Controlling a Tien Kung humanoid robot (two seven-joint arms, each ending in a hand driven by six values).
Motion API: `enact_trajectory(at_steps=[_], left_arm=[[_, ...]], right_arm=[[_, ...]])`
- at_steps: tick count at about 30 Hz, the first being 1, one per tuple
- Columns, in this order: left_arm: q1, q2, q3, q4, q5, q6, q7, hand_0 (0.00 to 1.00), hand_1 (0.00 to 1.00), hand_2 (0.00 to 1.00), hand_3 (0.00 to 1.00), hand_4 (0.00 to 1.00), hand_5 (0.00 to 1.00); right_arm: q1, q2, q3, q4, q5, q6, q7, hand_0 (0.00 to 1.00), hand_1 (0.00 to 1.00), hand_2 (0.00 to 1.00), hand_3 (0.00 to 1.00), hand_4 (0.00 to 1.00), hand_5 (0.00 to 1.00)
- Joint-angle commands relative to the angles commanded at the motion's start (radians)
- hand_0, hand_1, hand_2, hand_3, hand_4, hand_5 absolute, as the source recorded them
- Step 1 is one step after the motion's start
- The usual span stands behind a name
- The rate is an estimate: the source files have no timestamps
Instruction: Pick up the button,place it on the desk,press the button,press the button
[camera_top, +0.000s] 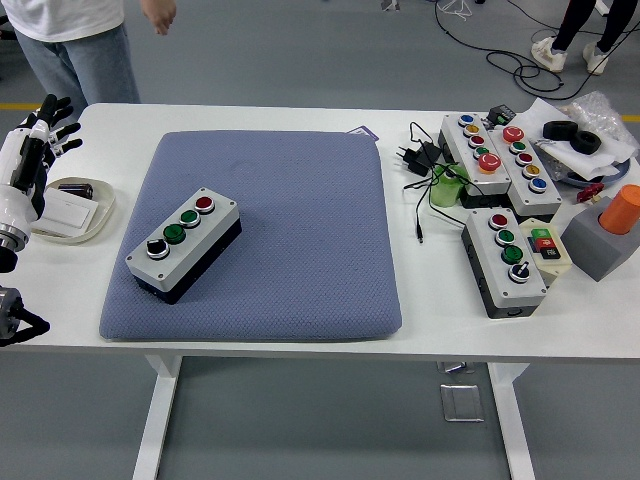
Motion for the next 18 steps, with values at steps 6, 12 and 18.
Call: enact_trajectory(at_steps=[6, 12, 18], left_arm=[[0.002, 0.002, 0.000, 0.001, 0.015, 0.000, 0.002, 0.815, 0.882, 0.927, 0.903, 0.936, 0.998], [-0.001, 0.006, -0.014, -0.009, 0.122, -0.009, 0.021, 0.834, 0.894, 0.943, 0.929, 0.958, 0.998], [-0.010, 0.011, -0.018, -0.037, 0.356, -0.029, 0.046, 0.853, 0.911, 0.966, 0.957, 0.998, 0.998]], right_arm=[[0.001, 0.000, 0.002, 0.000, -0.002, -0.001, 0.002, 0.709, 0.678, 0.714, 0.612, 0.327, 0.108], [0.008, -0.001, 0.005, 0.000, -0.019, -0.004, -0.002, 0.709, 0.676, 0.713, 0.612, 0.327, 0.108], [0.013, 0.000, 0.024, 0.000, -0.053, -0.006, -0.015, 0.709, 0.674, 0.711, 0.611, 0.327, 0.108]])
